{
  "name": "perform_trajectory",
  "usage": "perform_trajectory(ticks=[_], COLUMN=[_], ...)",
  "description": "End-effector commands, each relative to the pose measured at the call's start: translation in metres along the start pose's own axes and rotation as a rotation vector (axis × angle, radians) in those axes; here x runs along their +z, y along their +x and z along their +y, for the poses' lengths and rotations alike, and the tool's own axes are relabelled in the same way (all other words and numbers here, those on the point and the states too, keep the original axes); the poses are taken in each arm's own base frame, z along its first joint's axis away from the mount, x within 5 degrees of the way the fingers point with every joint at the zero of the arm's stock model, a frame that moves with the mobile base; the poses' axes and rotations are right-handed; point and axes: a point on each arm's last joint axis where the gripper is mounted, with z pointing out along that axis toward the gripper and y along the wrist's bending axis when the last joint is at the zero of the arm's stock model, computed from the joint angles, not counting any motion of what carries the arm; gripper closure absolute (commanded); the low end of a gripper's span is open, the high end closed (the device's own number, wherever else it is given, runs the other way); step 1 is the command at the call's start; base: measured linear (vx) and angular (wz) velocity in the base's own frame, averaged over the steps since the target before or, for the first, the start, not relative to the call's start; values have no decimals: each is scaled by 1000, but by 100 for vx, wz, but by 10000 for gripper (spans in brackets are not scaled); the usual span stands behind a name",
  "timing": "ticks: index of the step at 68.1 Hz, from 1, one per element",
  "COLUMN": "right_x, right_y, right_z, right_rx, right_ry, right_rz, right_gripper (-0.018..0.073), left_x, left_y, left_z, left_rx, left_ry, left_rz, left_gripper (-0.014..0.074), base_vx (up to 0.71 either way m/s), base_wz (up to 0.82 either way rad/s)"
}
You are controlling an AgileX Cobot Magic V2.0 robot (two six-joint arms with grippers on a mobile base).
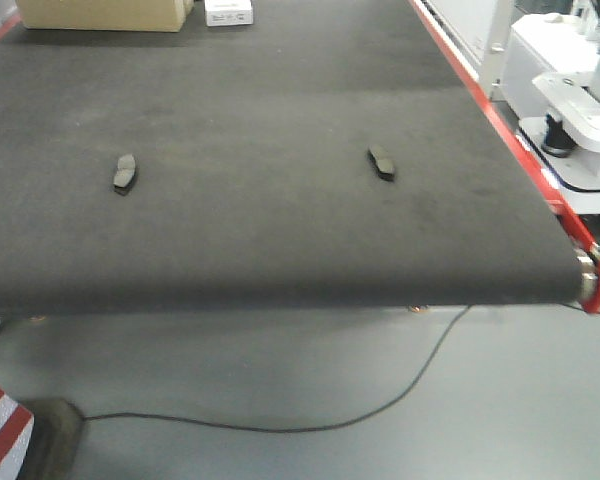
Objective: Move and align brake pads A on conveyor
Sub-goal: 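Turn past the cones and pull up to the conveyor belt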
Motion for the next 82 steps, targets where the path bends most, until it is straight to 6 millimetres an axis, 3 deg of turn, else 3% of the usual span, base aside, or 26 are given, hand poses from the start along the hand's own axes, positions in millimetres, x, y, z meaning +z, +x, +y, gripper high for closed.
perform_trajectory(ticks=[1, 82], right_x=[-4, -4], right_y=[-18, -18], right_z=[2, 2], right_rx=[-16, -16], right_ry=[-11, -11], right_rz=[-119, -119], right_gripper=[563, 563], left_x=[-3, -3], left_y=[-16, -16], left_z=[0, 0], left_rx=[-6, -6], left_ry=[6, 6], left_rz=[-111, -111], left_gripper=[602, 602], base_vx=[29, 31], base_wz=[12, 0])
